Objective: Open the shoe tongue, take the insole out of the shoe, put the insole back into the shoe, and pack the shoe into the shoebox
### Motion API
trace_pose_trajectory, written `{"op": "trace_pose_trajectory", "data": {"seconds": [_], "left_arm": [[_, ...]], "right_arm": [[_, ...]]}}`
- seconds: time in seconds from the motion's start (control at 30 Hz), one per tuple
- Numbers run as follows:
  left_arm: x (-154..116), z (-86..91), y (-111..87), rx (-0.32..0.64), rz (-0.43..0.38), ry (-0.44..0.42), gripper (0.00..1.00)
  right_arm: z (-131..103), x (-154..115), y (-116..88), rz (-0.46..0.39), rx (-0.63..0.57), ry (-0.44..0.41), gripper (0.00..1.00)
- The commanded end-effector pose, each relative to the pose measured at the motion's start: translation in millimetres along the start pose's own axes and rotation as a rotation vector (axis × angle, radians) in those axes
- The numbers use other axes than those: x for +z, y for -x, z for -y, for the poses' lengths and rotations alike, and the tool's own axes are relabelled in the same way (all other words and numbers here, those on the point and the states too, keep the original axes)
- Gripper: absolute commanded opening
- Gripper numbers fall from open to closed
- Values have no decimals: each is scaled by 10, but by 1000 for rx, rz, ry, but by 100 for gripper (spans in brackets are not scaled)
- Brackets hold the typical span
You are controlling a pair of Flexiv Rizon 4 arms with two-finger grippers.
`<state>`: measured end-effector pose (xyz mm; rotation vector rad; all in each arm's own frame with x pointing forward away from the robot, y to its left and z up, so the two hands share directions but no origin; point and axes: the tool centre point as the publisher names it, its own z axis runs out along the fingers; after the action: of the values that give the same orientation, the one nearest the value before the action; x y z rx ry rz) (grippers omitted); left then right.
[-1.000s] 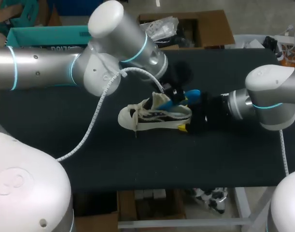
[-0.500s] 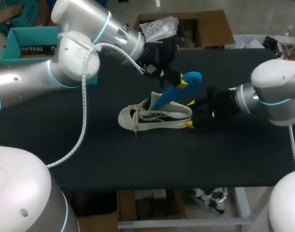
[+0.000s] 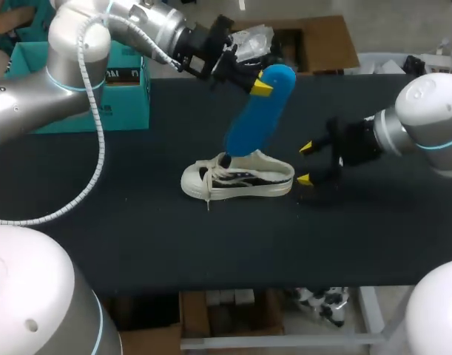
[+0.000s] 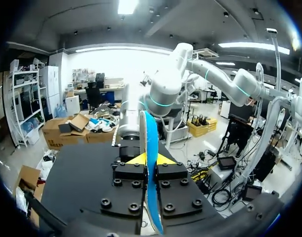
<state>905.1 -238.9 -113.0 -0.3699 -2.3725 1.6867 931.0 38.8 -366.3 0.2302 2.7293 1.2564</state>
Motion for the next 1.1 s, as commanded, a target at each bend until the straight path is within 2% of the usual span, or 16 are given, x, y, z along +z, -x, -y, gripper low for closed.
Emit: {"op": "trace_pose_trajectory", "data": {"seconds": [0.03,0.17,0.27,0.7,0.87,0.93,1.1], "left_arm": [[-177,89,-36,37,-161,-89,0],[-257,263,-170,64,-114,-91,0],[-365,313,-279,26,-19,-94,0],[-365,313,-279,26,-19,-94,0],[-837,109,-485,6,116,-269,0],[-972,73,-558,-1,198,-304,0],[-1212,0,-706,-24,328,-378,0]], "right_arm": [[-75,-79,18,-10,-10,-49,100],[-113,-125,45,-12,-34,-59,100],[-133,-149,76,-21,-49,-67,100],[-308,-343,297,-88,-130,-153,100],[-399,-357,410,-120,-139,-222,100],[-441,-346,449,-130,-143,-251,100],[-558,-275,533,-159,-158,-332,100]]}}
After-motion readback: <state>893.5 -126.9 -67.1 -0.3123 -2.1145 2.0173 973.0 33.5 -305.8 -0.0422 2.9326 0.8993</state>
